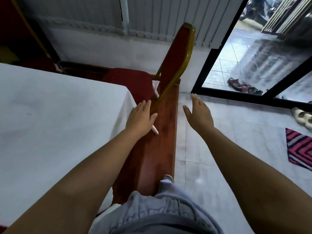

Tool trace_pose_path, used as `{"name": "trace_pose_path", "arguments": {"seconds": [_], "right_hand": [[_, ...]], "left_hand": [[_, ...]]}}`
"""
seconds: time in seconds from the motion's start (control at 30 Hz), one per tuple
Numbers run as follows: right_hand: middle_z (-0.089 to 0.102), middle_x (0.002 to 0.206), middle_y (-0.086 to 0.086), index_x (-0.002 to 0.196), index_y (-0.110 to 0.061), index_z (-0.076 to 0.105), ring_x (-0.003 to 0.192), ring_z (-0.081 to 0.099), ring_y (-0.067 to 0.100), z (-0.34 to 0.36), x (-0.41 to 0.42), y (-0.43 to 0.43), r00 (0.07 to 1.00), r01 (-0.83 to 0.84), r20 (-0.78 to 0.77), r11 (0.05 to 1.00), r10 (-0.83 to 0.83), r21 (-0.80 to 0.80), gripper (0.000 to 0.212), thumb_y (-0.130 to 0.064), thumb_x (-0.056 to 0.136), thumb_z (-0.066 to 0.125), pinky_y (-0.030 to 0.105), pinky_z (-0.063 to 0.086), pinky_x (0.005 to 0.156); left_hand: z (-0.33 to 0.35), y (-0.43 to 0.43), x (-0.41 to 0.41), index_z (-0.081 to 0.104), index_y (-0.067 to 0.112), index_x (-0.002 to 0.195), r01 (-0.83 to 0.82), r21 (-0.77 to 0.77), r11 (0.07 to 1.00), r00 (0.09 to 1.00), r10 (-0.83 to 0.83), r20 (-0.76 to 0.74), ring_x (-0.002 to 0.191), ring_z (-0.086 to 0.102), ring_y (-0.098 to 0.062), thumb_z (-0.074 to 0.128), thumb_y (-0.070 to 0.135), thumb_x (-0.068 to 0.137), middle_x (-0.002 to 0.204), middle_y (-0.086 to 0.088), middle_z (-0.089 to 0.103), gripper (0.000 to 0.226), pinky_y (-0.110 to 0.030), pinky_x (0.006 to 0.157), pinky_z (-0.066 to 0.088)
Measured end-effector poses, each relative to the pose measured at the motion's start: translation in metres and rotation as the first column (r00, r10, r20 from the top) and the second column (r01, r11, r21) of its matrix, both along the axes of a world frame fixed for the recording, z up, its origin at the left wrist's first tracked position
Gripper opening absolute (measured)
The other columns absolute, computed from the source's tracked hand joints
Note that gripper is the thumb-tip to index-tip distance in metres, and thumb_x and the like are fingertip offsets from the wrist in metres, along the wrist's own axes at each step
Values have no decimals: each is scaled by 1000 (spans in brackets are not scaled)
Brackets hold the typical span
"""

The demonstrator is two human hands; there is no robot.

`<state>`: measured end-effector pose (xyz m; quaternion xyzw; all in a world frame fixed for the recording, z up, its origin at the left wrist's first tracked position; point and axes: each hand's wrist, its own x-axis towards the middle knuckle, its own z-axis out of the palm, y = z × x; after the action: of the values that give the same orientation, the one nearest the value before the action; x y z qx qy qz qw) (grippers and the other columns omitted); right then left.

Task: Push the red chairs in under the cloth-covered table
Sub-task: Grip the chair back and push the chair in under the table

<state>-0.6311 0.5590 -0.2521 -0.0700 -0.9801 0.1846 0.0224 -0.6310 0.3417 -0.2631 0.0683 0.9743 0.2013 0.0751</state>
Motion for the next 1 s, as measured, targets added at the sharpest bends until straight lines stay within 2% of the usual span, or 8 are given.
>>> {"name": "trace_pose_path", "arguments": {"seconds": [0.37, 0.7, 1.0], "right_hand": [[18, 161, 2, 153, -16, 17, 148, 15, 21, 4, -142, 50, 998, -34, -46, 999, 33, -23, 60, -41, 102, 36, 40, 19, 119], [13, 161, 3, 154, -17, 13, 149, 9, 18, -2, -277, 68, 996, -33, -82, 999, 34, 21, 63, -45, 102, 33, 36, 12, 120], [14, 161, 6, 154, -15, 10, 148, 10, 22, 4, -353, 70, 988, -46, -148, 999, 49, 23, 67, -48, 100, 33, 37, 11, 120]], "left_hand": [[3, 67, -114, 13, 16, 154, -9, 59, 998, 1000, 10, -9, 148, 14, -26, 33, 45, 101, 161, -10, 14, 64, -39, 119, 14], [0, 92, -244, 7, 19, 155, 95, 95, 991, 995, -96, 5, 149, 10, -23, 34, 50, 100, 162, -6, 9, 69, -39, 118, 16], [-1, 113, -299, -2, 20, 155, 205, 138, 969, 975, -214, 55, 149, 1, -18, 33, 58, 97, 163, -1, -3, 78, -39, 119, 11]]}}
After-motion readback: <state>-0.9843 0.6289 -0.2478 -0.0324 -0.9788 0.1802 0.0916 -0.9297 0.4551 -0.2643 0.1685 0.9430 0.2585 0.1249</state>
